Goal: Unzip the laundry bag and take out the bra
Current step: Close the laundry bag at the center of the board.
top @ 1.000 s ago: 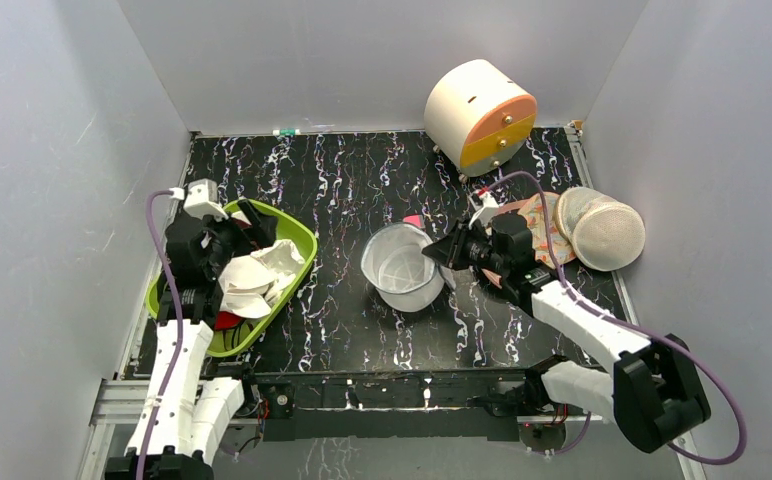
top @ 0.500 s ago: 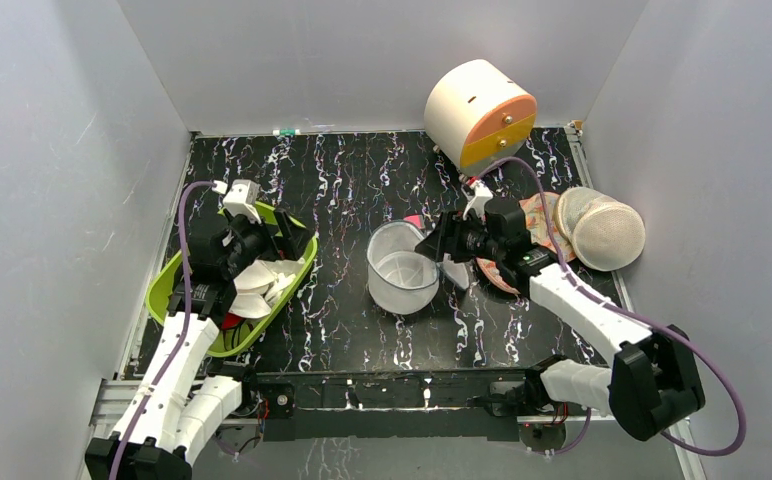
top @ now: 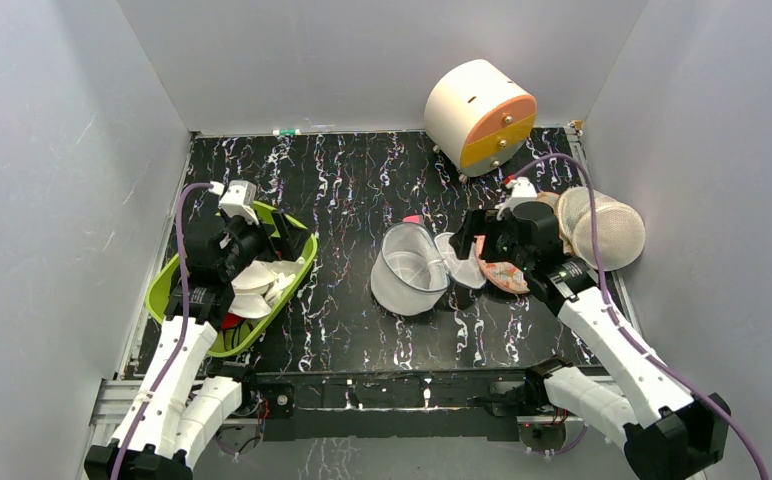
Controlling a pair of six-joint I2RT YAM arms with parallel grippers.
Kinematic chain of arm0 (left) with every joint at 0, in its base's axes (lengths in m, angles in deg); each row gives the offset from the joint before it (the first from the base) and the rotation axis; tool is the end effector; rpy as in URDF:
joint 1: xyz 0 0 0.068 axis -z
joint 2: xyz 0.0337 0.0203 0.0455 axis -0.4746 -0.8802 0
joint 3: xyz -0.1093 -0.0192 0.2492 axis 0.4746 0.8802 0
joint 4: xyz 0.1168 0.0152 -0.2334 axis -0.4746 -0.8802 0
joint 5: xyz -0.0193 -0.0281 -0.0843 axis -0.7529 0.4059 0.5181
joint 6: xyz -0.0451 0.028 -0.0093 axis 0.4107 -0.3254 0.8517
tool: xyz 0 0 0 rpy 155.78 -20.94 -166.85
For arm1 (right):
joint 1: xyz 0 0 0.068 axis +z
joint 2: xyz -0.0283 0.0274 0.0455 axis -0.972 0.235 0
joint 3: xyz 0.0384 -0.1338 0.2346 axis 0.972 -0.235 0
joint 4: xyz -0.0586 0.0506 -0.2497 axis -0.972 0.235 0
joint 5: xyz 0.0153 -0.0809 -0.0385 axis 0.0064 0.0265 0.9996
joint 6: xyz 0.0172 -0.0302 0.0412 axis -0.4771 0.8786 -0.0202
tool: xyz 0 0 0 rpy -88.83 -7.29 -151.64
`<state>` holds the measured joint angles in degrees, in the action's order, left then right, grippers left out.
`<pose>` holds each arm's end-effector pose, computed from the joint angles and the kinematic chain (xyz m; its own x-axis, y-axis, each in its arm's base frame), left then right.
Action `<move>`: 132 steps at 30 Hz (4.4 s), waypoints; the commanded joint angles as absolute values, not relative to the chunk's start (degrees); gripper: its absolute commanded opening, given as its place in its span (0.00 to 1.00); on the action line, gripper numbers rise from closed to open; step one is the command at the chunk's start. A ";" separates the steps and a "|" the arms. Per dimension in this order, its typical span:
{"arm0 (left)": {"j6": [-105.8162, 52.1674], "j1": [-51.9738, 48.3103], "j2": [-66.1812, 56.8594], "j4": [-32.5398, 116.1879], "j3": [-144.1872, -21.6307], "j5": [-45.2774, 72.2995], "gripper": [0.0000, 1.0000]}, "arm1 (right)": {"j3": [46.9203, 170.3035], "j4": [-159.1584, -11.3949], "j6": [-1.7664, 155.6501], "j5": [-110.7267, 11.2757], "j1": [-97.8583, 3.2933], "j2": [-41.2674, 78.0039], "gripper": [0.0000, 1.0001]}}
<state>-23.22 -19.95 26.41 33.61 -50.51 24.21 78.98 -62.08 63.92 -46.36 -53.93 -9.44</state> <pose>0.1823 -0.0385 0.3184 -0.2957 -0.2069 -0.9326 0.3900 0.8651 -0.3155 0.1897 0.0816 0.2972 -0.5978 0.1189 -0.7928 -0.2523 0.9108 0.3268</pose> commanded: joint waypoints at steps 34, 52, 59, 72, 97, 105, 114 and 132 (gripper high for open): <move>-23.28 -19.81 25.09 34.14 -52.54 27.12 0.98 | 39.39 -112.75 7.03 -54.56 -66.44 -4.90 0.68; -22.87 -19.80 24.02 34.26 -52.60 27.56 0.98 | 49.09 -106.63 17.67 -45.80 -56.13 -4.38 0.07; -22.86 -19.81 24.34 34.32 -52.46 27.31 0.98 | 60.19 -99.37 32.89 -46.32 -52.78 -3.24 0.02; -22.67 -19.81 24.14 34.66 -52.47 28.10 0.98 | 75.21 -82.35 66.07 -35.80 -48.97 -1.97 0.00; -22.98 -19.81 24.97 34.16 -52.44 26.99 0.98 | 90.71 -63.39 92.48 0.78 -5.89 17.46 0.08; -23.69 -19.81 24.74 33.57 -52.54 25.07 0.98 | 94.55 -63.28 90.85 -7.78 -5.31 24.56 0.25; -23.57 -19.81 24.34 33.70 -52.28 25.16 0.98 | 92.42 -66.73 84.38 -18.43 -11.36 12.22 0.58; -22.11 -19.65 19.30 36.31 -52.07 33.00 0.98 | 89.61 -55.86 36.05 -17.01 -24.95 5.43 0.98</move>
<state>-22.96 -19.95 20.24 33.74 -50.51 28.10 89.69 -55.46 47.53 -20.89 -22.48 3.94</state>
